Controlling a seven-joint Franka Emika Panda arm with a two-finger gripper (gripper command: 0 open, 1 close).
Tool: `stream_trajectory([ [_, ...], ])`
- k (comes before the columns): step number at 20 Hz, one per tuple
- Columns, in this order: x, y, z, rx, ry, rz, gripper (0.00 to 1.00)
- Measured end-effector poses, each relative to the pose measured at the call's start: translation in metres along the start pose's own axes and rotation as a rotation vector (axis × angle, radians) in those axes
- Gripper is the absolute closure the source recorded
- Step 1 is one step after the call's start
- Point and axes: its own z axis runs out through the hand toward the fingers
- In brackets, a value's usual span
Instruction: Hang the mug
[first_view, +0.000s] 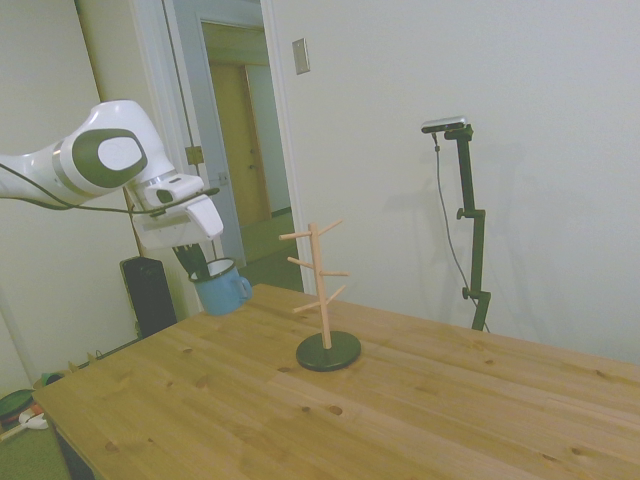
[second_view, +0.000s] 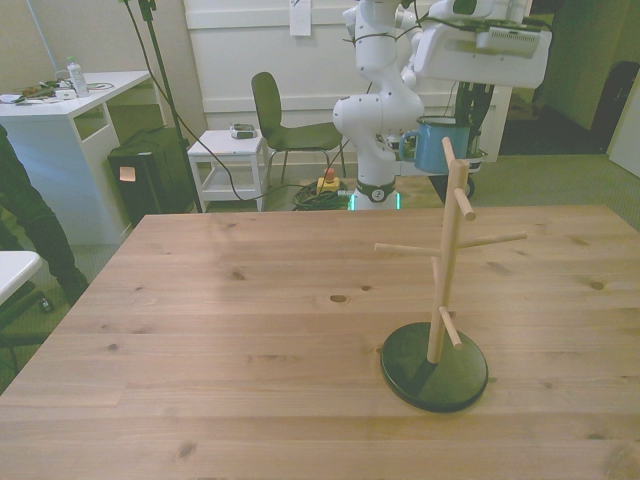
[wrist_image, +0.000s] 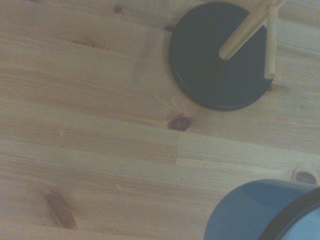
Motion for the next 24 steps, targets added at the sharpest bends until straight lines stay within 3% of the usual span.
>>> stream_trajectory([
  [10, 0.047, -0.021, -0.037, 0.012, -0.002, 0.027, 1.00],
  [24, 0.084, -0.041, -0.061, 0.023, -0.010, 0.048, 1.00],
])
